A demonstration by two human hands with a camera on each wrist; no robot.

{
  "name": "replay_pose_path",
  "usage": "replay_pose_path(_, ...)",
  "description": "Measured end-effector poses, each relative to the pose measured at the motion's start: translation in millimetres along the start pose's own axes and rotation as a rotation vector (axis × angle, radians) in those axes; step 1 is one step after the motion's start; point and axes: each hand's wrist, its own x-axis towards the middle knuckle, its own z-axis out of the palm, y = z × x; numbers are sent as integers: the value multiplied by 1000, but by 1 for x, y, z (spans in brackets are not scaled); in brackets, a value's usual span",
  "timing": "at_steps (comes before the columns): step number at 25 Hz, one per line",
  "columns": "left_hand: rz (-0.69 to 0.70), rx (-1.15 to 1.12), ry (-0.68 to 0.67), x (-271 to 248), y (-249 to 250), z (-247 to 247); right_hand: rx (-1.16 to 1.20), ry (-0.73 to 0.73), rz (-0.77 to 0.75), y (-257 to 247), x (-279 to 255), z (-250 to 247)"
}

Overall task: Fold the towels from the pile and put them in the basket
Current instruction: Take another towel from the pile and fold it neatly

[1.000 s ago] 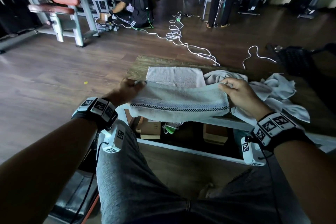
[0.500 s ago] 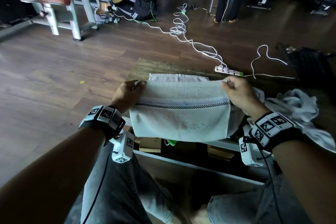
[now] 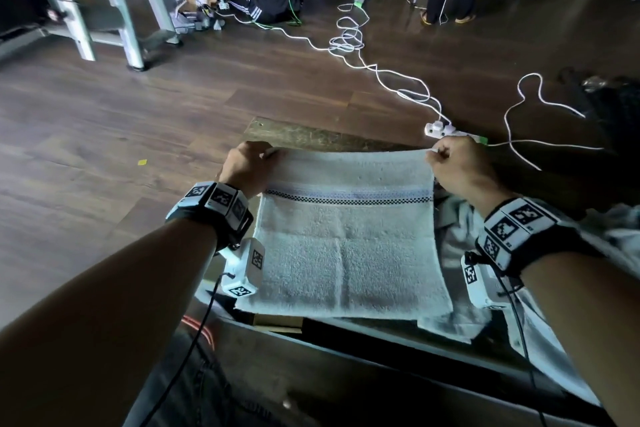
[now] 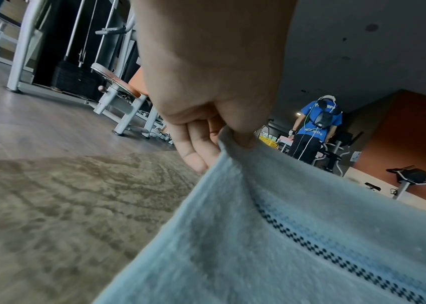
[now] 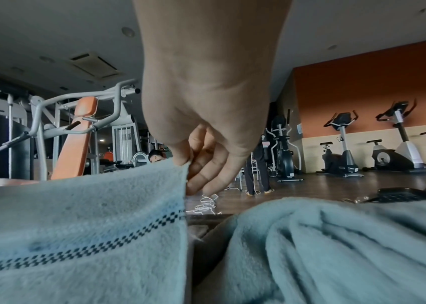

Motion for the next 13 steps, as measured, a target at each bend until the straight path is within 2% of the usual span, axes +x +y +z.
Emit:
replay_pose_path(5, -29, 139, 37, 49, -1, 25, -31, 17, 63, 12, 40, 37)
replay_pose_path(8, -15, 146, 15, 60, -3, 40, -47, -32, 73, 20, 46, 57)
replay_pose_path(13, 96, 215, -54, 54, -15, 56, -153, -119, -26, 24, 37, 77)
